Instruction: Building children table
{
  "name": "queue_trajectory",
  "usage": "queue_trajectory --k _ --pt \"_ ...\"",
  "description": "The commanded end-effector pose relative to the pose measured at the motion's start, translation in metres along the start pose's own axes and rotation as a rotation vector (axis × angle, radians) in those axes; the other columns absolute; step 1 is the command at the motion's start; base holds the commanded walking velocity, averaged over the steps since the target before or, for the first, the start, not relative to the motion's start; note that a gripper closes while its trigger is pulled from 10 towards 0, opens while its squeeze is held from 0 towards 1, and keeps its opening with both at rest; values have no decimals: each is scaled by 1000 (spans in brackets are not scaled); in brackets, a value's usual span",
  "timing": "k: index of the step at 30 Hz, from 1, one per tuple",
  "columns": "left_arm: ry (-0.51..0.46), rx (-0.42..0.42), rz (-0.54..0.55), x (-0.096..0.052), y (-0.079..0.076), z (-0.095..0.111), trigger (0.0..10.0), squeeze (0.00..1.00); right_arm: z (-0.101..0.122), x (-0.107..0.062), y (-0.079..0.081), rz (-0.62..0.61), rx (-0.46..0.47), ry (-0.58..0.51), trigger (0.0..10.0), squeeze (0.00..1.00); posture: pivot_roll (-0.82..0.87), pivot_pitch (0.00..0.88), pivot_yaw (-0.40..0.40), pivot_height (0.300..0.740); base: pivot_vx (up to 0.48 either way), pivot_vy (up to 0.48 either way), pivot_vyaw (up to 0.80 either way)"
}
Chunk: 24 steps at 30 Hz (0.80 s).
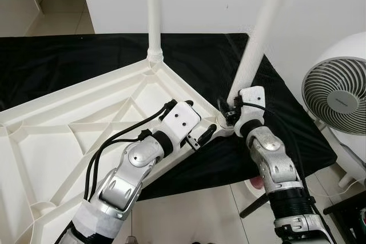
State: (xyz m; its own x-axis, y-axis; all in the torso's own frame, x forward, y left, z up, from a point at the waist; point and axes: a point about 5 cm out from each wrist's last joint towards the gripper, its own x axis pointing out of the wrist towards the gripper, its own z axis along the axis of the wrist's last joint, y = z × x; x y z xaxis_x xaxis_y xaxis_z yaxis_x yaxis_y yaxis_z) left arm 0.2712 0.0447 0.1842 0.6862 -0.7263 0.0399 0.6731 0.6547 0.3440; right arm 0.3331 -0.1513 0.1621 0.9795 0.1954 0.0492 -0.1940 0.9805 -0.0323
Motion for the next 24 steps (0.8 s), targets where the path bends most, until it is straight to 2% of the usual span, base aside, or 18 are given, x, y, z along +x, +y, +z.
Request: queue_trajectory --k 1,12,13,17,21,24 --pt "1 14 7 0 2 3 10000 0 -19 -4 -12 -60 53 95 10000 0 158 101 -38 740 0 0 0" --pt "1 16 13 -1 2 4 10000 0 -23 -9 -11 -91 58 79 10000 0 159 104 -39 740 0 0 0" --pt "1 16 14 -1 2 4 10000 0 -23 -13 -9 -85 42 45 10000 0 159 106 -38 740 0 0 0" --pt "0 16 14 -1 2 4 10000 0 -22 -21 -6 -85 73 -43 10000 0 157 107 -36 740 0 0 0" --pt "-1 17 13 -1 2 4 10000 0 -24 -23 -7 -99 79 -50 10000 0 155 110 -35 740 0 0 0" --pt "0 18 11 -1 2 5 10000 0 -26 -21 -12 -113 73 -9 10000 0 155 110 -30 740 0 0 0"
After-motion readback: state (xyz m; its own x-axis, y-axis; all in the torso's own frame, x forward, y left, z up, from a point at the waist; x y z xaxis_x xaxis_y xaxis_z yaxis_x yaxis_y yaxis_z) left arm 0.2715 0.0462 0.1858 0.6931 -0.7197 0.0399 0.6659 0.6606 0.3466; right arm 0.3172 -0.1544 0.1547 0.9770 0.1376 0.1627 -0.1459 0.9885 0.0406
